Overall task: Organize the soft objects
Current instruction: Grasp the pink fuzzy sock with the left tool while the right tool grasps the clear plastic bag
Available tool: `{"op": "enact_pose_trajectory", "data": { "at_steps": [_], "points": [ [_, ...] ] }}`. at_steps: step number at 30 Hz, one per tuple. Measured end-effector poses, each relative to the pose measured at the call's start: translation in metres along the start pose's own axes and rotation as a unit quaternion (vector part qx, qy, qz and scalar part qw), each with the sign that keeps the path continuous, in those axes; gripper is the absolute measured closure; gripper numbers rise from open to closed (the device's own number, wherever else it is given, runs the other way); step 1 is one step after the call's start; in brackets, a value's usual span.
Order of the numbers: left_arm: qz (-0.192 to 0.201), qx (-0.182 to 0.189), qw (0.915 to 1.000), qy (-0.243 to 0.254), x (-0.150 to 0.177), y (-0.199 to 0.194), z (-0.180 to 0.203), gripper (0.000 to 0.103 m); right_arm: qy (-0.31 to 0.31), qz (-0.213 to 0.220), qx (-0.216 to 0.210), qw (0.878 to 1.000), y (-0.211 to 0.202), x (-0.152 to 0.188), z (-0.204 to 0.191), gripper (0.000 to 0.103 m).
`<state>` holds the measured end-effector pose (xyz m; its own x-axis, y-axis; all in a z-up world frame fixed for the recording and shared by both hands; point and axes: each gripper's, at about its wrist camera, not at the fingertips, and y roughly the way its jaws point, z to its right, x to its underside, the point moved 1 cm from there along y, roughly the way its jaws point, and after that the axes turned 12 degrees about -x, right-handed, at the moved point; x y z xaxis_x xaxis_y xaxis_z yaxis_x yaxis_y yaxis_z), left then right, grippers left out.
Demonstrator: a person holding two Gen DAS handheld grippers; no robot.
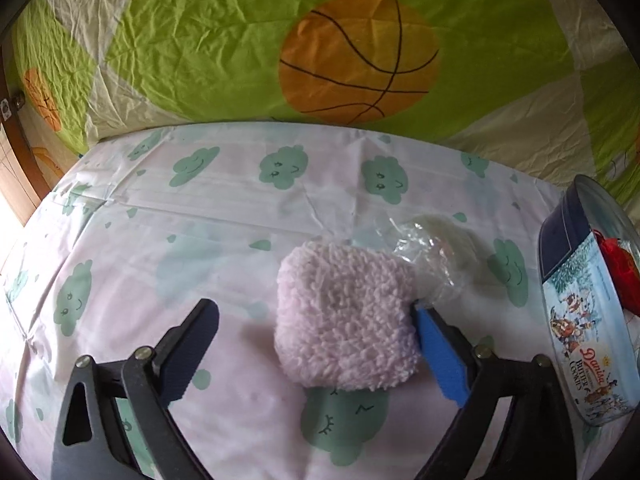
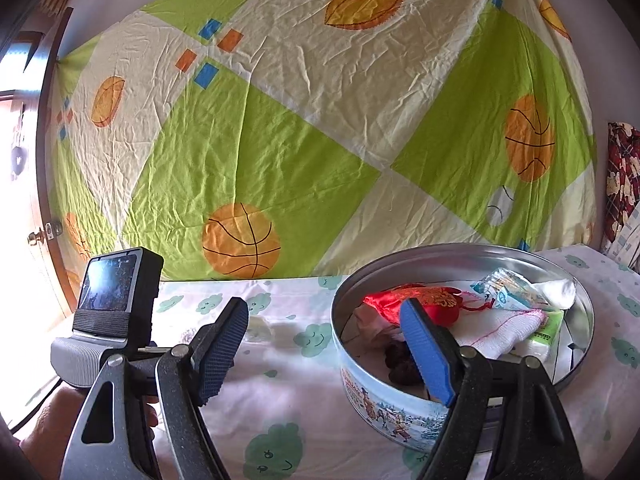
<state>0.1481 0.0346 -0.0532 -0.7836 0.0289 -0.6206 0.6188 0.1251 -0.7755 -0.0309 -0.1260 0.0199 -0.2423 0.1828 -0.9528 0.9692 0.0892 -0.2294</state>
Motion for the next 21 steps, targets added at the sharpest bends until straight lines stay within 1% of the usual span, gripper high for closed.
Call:
{"op": "enact_pose_trajectory", "data": {
  "at_steps": [1,2,3,4,5,8,10,13,14,17,18,21],
  "points": [
    [-0.006,0.014,0.9998,-0.014,0.001,0.002,-0.006,0.013,0.000,-0.002,-0.001,1.000,0.001,0.000,0.000,0.023],
    [-0.001,0.020,0.9995,-0.023,0.001,0.001,-0.010,0.022,0.000,-0.005,-0.002,1.000,0.002,0.000,0.000,0.023],
    [0.001,0.010,0.9998,-0.017,0.001,0.001,-0.012,0.024,-0.001,-0.009,-0.003,1.000,0.003,0.001,-0.001,0.023],
    [0.004,0.003,1.0000,-0.008,0.002,0.000,-0.014,0.030,-0.003,-0.012,-0.004,1.000,0.004,0.001,-0.001,0.023],
    [0.008,0.004,1.0000,0.000,0.003,-0.002,-0.015,0.039,-0.007,-0.015,-0.005,1.000,0.005,0.001,-0.003,0.023],
    [0.027,-0.016,0.9988,0.037,0.004,-0.006,-0.015,0.055,-0.022,-0.020,-0.005,1.000,0.007,0.002,-0.009,0.023],
    [0.034,-0.037,0.9977,0.044,0.002,-0.007,-0.021,0.059,-0.035,-0.027,-0.012,0.999,0.010,0.002,-0.014,0.023],
    [0.029,-0.039,0.9984,0.027,0.000,-0.005,-0.039,0.065,-0.052,-0.038,-0.015,0.998,0.015,0.003,-0.021,0.023],
    [0.029,-0.047,0.9983,0.019,-0.001,-0.005,-0.045,0.067,-0.055,-0.042,-0.017,0.997,0.017,0.003,-0.023,0.023],
    [0.039,-0.104,0.9938,0.006,-0.001,-0.001,-0.061,0.068,-0.058,-0.061,-0.032,0.996,0.030,0.004,-0.029,0.023],
    [0.034,-0.105,0.9939,-0.004,-0.001,0.001,-0.067,0.068,-0.059,-0.072,-0.036,0.995,0.038,0.004,-0.032,0.023],
    [0.020,-0.078,0.9961,-0.036,-0.001,0.007,-0.080,0.068,-0.055,-0.118,-0.051,0.990,0.067,0.007,-0.044,0.023]
  ]
}}
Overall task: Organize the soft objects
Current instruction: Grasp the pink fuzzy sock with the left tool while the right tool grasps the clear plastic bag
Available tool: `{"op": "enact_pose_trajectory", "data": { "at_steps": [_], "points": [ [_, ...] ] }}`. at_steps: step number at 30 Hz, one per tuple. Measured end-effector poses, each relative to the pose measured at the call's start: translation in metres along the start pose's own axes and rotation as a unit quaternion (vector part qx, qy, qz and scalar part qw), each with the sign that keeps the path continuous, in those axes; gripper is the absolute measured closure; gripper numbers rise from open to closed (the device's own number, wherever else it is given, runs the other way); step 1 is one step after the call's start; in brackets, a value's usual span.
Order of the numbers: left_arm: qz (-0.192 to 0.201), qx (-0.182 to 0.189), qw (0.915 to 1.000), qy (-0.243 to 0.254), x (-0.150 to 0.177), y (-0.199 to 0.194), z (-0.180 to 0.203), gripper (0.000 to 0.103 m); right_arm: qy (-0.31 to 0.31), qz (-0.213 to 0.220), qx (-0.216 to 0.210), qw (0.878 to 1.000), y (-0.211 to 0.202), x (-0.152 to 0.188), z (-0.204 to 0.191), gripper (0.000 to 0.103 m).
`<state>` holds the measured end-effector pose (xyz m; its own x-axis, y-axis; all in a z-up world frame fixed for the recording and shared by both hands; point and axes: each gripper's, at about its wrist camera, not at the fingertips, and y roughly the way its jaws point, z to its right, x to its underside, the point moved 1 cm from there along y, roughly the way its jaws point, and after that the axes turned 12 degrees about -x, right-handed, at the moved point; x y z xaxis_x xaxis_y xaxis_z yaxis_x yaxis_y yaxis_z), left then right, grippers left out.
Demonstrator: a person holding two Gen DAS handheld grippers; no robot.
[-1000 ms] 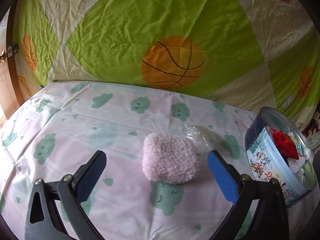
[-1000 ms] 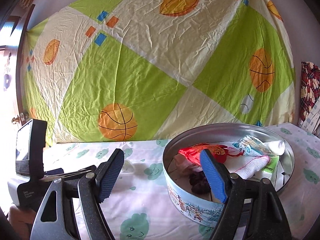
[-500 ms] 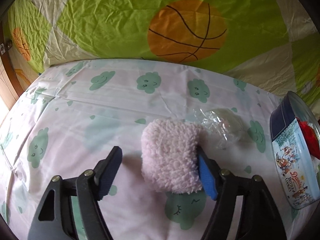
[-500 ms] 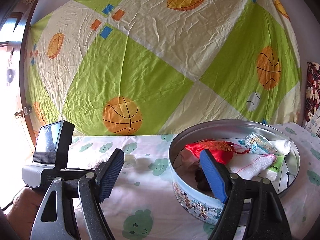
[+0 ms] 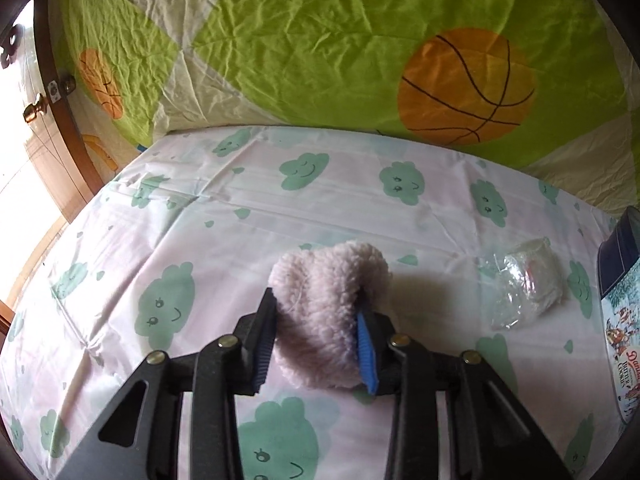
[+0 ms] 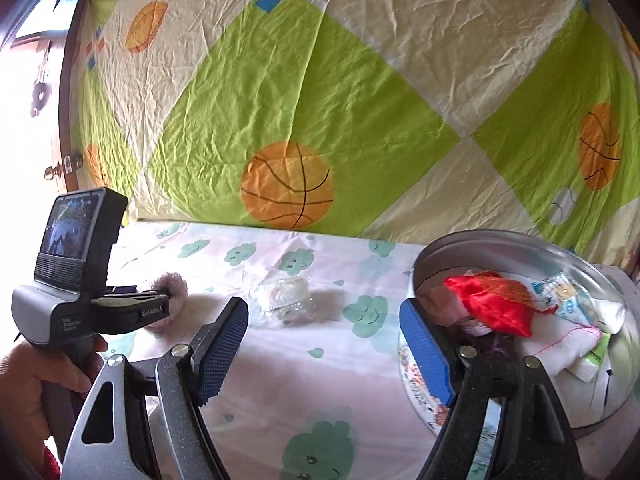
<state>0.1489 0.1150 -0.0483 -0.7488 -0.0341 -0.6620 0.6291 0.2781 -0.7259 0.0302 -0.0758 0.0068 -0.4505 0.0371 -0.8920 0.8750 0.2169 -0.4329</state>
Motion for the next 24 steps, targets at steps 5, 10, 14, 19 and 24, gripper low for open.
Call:
{"op": "enact_pose_trajectory", "data": {
  "at_steps": [5,10,14,19,24],
  "points": [
    [-0.024,0.031,0.9987,-0.031,-0.002,0.012,-0.010,0.068,-0.020,-0.060,-0.030,0.998,0.050,-0.010,-0.017,0.023],
    [-0.028,0.036,0.9983,-0.036,-0.002,0.012,-0.009,0.068,-0.030,-0.113,-0.026,0.993,0.097,-0.020,-0.018,0.023],
    [-0.027,0.032,0.9986,-0.032,-0.001,0.011,-0.007,0.068,-0.019,-0.161,-0.020,0.987,0.127,-0.022,-0.014,0.023],
    [-0.026,0.024,0.9991,-0.026,-0.002,0.012,-0.005,0.068,0.012,-0.219,-0.031,0.975,0.155,-0.015,-0.004,0.023],
    [-0.024,0.021,0.9992,-0.023,-0.002,0.012,-0.005,0.068,0.007,-0.215,-0.039,0.976,0.154,-0.012,-0.007,0.040]
  ]
}}
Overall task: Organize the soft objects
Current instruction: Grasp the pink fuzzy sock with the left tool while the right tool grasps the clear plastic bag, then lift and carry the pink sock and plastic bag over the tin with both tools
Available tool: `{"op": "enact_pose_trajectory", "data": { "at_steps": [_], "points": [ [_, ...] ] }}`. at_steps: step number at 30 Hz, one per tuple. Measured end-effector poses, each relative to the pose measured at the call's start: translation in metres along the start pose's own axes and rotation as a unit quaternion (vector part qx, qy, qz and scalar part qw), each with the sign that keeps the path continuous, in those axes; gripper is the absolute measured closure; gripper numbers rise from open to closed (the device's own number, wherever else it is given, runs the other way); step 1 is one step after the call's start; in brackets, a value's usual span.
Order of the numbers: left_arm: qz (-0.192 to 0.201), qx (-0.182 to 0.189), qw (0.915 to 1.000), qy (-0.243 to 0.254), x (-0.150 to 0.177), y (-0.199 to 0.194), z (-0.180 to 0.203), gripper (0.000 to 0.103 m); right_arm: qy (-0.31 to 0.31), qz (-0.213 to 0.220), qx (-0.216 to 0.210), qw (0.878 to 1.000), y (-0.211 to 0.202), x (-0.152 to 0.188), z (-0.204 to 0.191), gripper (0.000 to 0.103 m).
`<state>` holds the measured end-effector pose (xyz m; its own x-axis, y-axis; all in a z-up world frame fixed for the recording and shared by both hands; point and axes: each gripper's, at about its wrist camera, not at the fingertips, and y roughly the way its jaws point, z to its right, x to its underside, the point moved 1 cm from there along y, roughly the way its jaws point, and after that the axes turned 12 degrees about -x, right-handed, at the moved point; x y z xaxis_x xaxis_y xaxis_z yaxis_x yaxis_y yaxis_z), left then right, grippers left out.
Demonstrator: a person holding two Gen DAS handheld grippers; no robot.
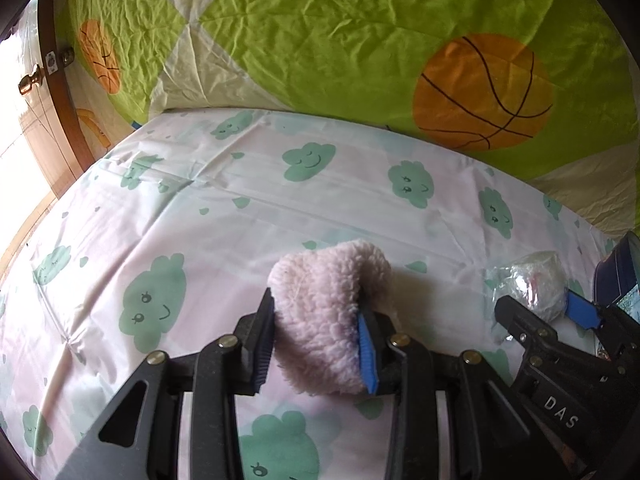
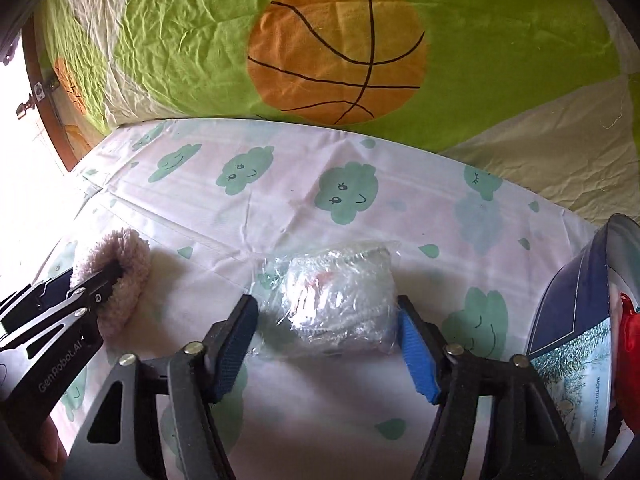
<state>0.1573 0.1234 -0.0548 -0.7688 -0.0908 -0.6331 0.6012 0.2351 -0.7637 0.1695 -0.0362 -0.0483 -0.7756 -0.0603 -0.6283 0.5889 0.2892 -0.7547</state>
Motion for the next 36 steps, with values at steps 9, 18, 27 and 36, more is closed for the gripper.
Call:
{"op": "enact_pose_trajectory", "data": {
  "at_steps": [9,18,27,36],
  "points": [
    [0.007,-0.002,1.0000,0.002,0.000,-0.002,0.000,0.070,-0.031,0.039,0.021,0.999,-0.019,0.004,-0.015,0.062],
    [0.056,-0.018,0.9982,0.011,0.000,-0.019,0.005,0.072,-0.055,0.146,0.049,0.987,-0.072,0.023,-0.032,0.062],
    [0.088,-0.024,0.9958,-0.007,0.003,-0.031,-0.002,0.072,-0.067,0.169,0.057,0.982,-0.099,0.049,-0.044,0.062],
    [0.130,-0.029,0.9910,-0.010,0.009,-0.049,0.000,0.072,-0.055,0.174,0.051,0.982,-0.113,0.064,-0.038,0.062]
  ]
}}
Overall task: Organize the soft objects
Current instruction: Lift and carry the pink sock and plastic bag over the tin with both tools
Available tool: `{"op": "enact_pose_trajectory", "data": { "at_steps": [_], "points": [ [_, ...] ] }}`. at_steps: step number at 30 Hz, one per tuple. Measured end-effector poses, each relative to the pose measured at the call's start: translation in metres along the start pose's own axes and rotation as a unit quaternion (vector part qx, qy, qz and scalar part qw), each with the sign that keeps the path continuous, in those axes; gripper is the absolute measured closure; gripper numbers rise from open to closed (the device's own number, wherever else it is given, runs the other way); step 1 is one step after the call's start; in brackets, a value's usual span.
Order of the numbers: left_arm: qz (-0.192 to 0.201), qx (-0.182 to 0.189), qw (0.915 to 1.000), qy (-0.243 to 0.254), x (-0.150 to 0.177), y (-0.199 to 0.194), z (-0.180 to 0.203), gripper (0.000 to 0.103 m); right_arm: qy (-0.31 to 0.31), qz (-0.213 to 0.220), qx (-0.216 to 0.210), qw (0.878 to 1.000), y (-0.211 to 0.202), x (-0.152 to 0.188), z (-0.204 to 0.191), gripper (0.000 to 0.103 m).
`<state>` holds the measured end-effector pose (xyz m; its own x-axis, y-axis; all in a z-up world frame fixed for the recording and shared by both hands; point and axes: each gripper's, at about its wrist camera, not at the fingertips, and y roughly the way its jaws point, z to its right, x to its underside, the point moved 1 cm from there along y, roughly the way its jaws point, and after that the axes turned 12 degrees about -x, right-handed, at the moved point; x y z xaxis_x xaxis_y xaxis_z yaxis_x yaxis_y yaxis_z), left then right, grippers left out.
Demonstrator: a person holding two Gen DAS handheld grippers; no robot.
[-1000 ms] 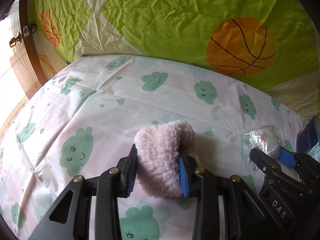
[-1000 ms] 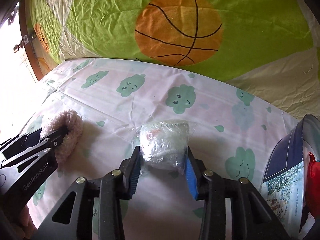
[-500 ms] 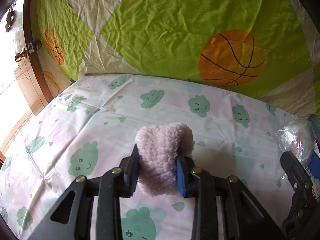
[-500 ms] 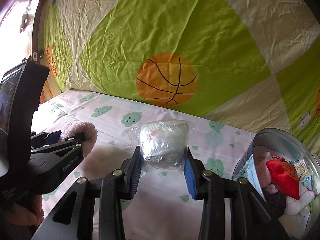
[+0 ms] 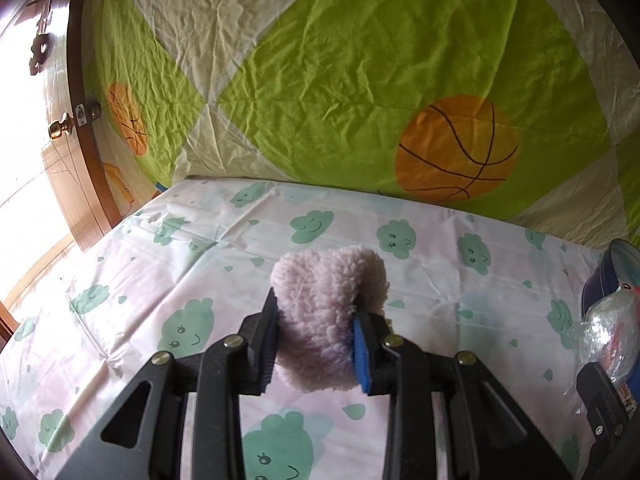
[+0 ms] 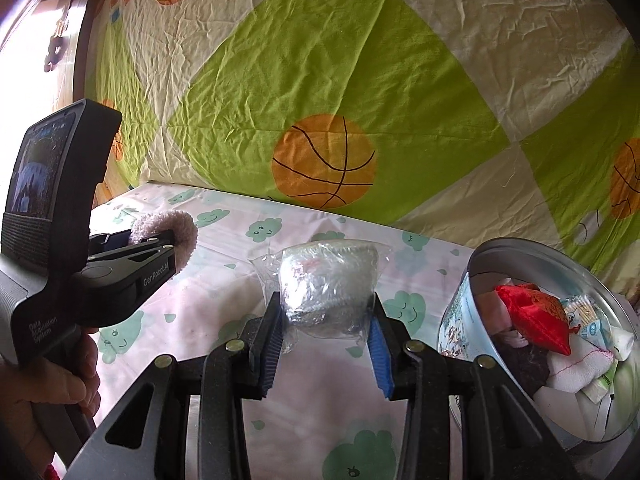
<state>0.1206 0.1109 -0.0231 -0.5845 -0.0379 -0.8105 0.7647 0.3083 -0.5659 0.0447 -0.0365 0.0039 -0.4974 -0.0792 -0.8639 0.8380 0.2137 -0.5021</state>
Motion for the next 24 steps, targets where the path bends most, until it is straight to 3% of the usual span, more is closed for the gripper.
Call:
{"op": "enact_pose_trajectory", "data": {
  "at_steps": [24],
  "points": [
    [0.074,0.038,0.9961,-0.031,0.022,-0.057,-0.006,0.072,-0.002,0.013,0.002,1.000,-0.037,0.019,0.009,0.062]
  ]
}}
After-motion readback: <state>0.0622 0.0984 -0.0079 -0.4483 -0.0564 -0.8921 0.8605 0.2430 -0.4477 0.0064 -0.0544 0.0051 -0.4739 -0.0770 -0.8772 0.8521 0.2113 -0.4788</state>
